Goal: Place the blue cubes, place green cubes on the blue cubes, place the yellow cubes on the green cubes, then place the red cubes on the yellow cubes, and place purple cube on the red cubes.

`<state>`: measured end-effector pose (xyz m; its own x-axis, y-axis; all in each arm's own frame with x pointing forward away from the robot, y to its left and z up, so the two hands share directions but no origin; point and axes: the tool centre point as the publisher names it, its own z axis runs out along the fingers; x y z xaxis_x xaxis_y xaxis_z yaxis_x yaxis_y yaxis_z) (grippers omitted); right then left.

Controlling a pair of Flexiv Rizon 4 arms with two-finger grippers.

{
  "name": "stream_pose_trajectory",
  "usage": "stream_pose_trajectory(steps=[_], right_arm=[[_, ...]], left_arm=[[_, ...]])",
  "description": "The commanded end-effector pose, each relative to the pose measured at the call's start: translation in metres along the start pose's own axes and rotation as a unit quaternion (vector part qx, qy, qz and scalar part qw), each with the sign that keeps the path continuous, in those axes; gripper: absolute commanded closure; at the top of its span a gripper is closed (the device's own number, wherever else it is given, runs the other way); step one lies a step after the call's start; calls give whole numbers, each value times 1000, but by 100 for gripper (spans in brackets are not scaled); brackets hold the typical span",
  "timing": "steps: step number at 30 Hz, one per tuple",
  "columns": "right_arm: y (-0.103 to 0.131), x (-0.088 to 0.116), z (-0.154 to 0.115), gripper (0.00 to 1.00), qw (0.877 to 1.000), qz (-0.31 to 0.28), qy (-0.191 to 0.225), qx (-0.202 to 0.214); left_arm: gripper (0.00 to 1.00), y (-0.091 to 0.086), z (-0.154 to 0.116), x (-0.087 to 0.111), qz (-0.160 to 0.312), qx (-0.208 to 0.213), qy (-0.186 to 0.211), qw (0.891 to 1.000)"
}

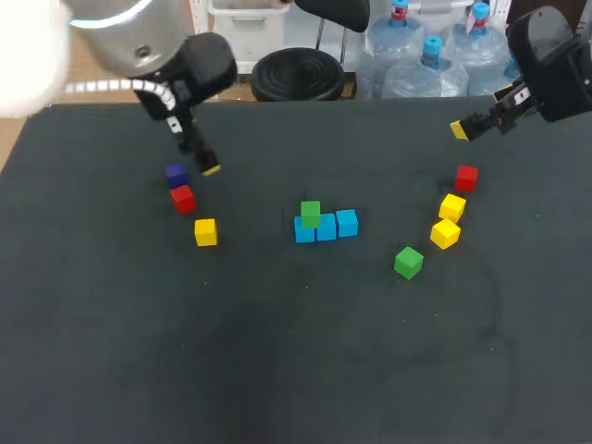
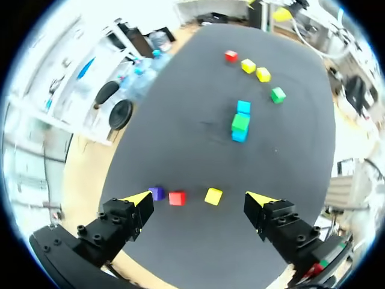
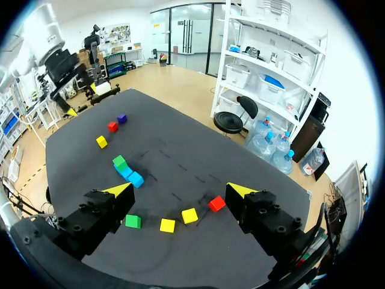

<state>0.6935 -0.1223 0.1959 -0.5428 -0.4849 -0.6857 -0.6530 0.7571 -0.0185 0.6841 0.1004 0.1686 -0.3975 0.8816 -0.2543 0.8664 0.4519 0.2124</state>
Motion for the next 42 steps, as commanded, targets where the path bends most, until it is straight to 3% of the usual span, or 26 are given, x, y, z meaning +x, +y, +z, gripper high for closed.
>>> stream_pose_trajectory(steps=[1, 7, 12, 41, 42], right_arm=[[2, 1, 1, 0, 1000, 1, -2, 6], [2, 1, 1, 0, 1000, 1, -2, 6], [2, 1, 1, 0, 1000, 1, -2, 6], [2, 1, 1, 0, 1000, 1, -2, 6], [6, -5, -8, 0, 1000, -28, 5, 12]], left_arm=[[0, -8, -6, 29, -179, -107, -179, 962], [0, -11, -12, 43, -217, -163, -192, 943], [0, -9, -10, 36, -181, -136, -208, 952], [0, -9, -10, 36, -181, -136, -208, 952], [0, -9, -10, 36, -181, -136, -208, 952]])
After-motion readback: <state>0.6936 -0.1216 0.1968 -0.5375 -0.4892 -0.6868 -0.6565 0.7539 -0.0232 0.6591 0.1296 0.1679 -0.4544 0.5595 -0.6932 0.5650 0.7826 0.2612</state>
